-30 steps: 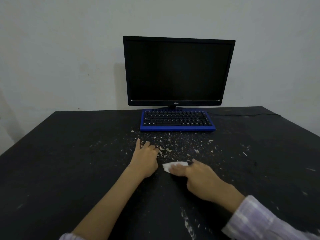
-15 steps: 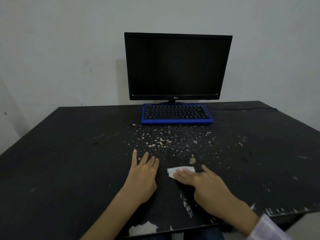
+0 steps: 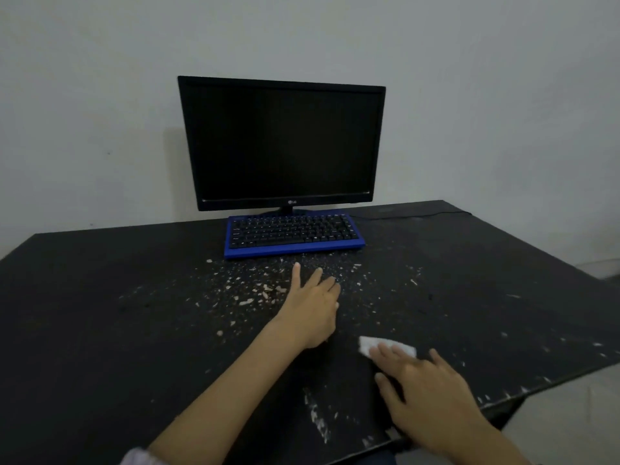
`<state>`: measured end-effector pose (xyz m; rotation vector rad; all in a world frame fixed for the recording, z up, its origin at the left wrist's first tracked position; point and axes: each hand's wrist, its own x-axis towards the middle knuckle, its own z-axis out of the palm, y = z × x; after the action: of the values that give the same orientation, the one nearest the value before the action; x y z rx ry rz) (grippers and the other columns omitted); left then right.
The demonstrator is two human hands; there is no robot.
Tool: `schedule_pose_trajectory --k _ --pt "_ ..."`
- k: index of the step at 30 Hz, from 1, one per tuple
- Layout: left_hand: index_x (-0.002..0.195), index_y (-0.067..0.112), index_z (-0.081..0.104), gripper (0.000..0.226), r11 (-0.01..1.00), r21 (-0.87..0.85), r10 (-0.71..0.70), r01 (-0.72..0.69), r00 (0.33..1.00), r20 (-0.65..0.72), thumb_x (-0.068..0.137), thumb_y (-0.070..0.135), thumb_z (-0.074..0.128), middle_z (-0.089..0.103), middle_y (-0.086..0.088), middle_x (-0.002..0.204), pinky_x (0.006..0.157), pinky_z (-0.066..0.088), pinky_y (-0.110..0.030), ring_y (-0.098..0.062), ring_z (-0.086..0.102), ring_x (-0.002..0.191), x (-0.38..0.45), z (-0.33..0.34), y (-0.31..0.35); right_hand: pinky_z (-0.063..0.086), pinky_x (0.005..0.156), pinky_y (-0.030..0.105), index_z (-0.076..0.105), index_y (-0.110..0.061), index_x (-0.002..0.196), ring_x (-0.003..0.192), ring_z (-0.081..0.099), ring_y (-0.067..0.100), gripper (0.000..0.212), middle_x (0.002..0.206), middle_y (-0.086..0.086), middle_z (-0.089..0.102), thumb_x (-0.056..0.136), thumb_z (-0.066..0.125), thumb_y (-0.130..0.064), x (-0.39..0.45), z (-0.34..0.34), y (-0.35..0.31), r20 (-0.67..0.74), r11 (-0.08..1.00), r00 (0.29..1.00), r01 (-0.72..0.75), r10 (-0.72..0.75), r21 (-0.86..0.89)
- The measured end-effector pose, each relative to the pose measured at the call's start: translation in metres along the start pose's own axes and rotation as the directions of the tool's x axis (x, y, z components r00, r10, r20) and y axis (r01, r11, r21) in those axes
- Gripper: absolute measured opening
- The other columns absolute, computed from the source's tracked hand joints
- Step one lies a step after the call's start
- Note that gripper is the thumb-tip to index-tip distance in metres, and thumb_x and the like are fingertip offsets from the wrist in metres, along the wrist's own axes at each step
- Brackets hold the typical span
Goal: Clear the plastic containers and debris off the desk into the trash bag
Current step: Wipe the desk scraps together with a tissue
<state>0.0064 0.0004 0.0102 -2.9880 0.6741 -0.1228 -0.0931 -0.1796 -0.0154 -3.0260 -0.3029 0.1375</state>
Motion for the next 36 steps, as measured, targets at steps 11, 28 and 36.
schedule_pose_trajectory --k 11,28,36 --pt "0.141 0.009 0.038 0.043 0.994 -0.004 0.105 -0.106 0.981 0.162 0.1 0.021 0.033 0.038 -0.007 0.148 0.114 -0.003 -0.059 -0.024 0.018 0.144 0.052 0.007 0.039 0.009 0.117 0.053 0.019 -0.022 0.15 0.146 0.016 0.016 0.065 0.159 -0.002 0.017 0.096 0.018 -0.058 0.063 -0.011 0.06 -0.038 0.984 0.984 -0.176 0.176 0.021" --pt "0.133 0.009 0.047 0.04 0.992 -0.081 0.102 -0.093 0.988 0.117 0.101 0.029 0.035 0.049 -0.006 0.137 0.116 0.007 -0.054 -0.021 0.038 0.132 0.051 0.014 0.039 0.008 0.114 0.058 0.032 -0.024 0.143 0.141 0.028 0.021 0.054 0.154 -0.003 0.03 0.099 0.018 -0.05 0.097 -0.016 0.088 -0.051 0.976 0.976 -0.209 0.212 0.067" --pt "0.136 0.009 0.044 0.041 0.992 -0.077 0.109 -0.101 0.987 0.116 0.1 0.028 0.036 0.045 -0.008 0.142 0.117 0.01 -0.052 -0.022 0.038 0.133 0.053 0.015 0.037 -0.002 0.116 0.048 0.023 -0.04 0.147 0.142 0.017 0.0 0.054 0.155 -0.021 0.02 0.097 0.013 -0.055 0.057 -0.005 0.093 -0.044 0.997 0.998 -0.038 0.041 0.07"
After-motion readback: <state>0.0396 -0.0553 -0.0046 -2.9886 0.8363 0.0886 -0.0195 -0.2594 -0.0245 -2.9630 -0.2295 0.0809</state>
